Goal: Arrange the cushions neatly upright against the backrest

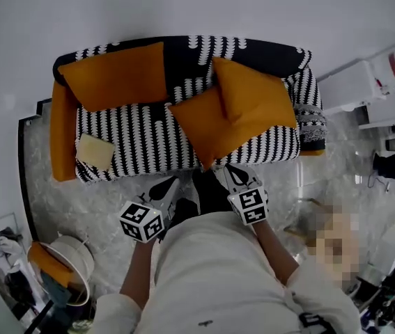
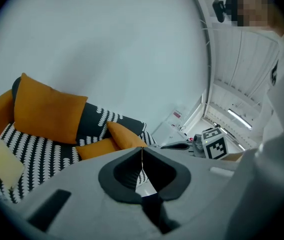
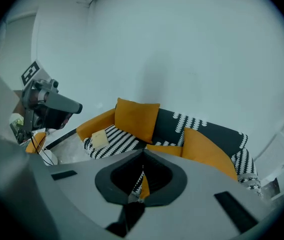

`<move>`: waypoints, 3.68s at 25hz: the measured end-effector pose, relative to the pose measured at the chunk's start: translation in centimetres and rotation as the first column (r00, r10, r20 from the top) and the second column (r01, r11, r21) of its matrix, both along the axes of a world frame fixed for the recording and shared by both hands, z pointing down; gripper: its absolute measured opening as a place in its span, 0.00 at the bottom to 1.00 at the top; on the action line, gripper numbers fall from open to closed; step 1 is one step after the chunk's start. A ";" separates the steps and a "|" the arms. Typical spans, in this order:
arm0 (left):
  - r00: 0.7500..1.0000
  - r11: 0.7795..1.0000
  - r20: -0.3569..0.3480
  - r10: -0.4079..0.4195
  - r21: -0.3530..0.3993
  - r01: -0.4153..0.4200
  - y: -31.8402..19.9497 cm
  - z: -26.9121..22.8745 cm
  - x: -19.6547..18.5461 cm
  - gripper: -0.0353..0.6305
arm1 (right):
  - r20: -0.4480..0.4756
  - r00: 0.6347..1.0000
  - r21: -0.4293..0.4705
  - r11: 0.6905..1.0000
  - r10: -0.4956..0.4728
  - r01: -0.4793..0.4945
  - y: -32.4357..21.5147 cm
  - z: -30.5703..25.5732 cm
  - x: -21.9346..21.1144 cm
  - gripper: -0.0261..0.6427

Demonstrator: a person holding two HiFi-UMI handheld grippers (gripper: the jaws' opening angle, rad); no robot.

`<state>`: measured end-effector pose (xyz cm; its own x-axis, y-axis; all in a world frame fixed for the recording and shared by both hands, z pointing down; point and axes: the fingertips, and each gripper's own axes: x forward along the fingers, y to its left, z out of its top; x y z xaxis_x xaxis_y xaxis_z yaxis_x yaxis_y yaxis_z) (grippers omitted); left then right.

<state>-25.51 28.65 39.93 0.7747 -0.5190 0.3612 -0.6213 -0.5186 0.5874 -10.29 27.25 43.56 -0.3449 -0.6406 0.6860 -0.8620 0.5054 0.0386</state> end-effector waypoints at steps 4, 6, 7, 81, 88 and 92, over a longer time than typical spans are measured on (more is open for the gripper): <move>0.999 0.998 0.013 0.051 0.024 -0.051 -0.6 -0.7 2.4 0.07 | -0.002 0.998 0.027 0.998 0.060 -0.060 -0.1 -0.6 3.0 0.05; 0.997 0.997 0.018 0.075 0.030 -0.075 -1.3 -0.6 4.1 0.07 | -0.002 0.997 0.044 0.996 0.077 -0.077 -0.5 -0.7 4.6 0.05; 0.996 0.995 0.024 0.090 0.031 -0.090 -1.7 -0.5 5.2 0.07 | -0.001 0.996 0.051 0.995 0.088 -0.087 -0.7 -0.6 5.6 0.05; 0.989 0.976 0.145 0.024 -0.219 0.008 -16.1 6.0 38.6 0.07 | -0.295 0.955 0.016 1.000 -0.019 0.025 -27.1 8.5 41.0 0.22; 0.991 0.979 0.130 -0.020 -0.200 0.046 -16.3 5.4 38.1 0.07 | -0.092 0.974 -0.151 0.964 0.205 -0.217 -24.3 4.7 46.8 0.19; 0.991 0.976 0.125 -0.048 -0.206 0.073 -16.2 5.4 37.8 0.07 | -0.055 0.951 -0.243 0.919 0.305 -0.309 -22.9 4.5 49.9 0.18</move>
